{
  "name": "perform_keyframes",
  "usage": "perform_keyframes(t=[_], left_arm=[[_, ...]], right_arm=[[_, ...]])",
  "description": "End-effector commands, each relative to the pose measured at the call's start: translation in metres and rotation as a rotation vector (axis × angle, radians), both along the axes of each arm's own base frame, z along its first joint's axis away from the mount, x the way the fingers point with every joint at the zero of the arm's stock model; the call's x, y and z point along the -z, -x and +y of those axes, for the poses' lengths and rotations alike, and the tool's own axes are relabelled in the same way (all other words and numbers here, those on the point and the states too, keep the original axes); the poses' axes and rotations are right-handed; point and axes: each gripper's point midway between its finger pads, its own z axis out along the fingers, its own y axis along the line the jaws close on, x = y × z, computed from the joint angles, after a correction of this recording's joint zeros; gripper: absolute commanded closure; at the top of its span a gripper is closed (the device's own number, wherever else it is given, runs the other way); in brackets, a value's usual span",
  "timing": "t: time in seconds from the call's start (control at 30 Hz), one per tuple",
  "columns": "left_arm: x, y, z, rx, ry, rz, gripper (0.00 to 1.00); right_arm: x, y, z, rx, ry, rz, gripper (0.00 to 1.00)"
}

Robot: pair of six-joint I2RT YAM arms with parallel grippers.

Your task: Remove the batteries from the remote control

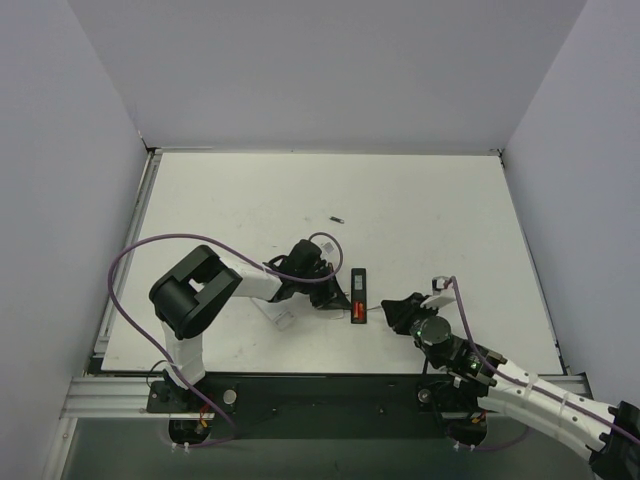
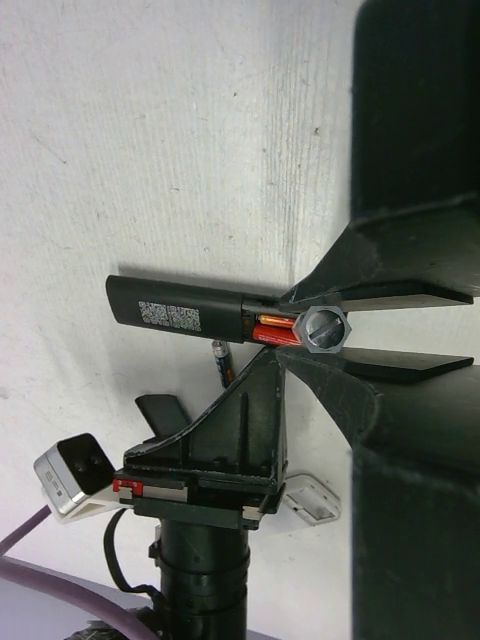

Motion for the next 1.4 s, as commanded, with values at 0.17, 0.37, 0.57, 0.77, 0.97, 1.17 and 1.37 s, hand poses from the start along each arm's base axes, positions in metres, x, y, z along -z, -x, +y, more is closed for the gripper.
perform_keyframes(t=[0.17,0.37,0.57,0.77,0.97,1.17,1.37], left_arm=[[0.040,0.021,0.023,-0.006,-0.143,0.064,1.00],[0.033,0.020,0.022,-0.001,-0.140,0.055,1.00],[0.015,0.010,0.022,-0.016,-0.135,0.032,1.00],[-0.028,-0.014,0.027,-0.060,-0.135,-0.064,0.98],[-0.052,-0.026,0.016,-0.035,-0.117,-0.111,0.87],[-0.056,-0.033,0.000,-0.007,-0.069,-0.140,0.70],[-0.053,-0.040,-0.011,0.020,-0.058,-0.144,0.69]], right_arm=[[0.056,0.010,-0.015,0.053,-0.069,0.108,1.00],[0.046,0.008,-0.011,0.026,-0.028,0.093,1.00],[0.016,0.001,-0.003,-0.017,0.038,0.048,1.00],[-0.020,-0.004,0.007,-0.079,0.097,-0.008,1.00],[-0.059,-0.007,0.013,-0.182,0.246,-0.087,1.00],[-0.075,-0.013,0.011,-0.253,0.439,-0.121,1.00],[-0.071,-0.017,0.003,-0.295,0.531,-0.102,1.00]])
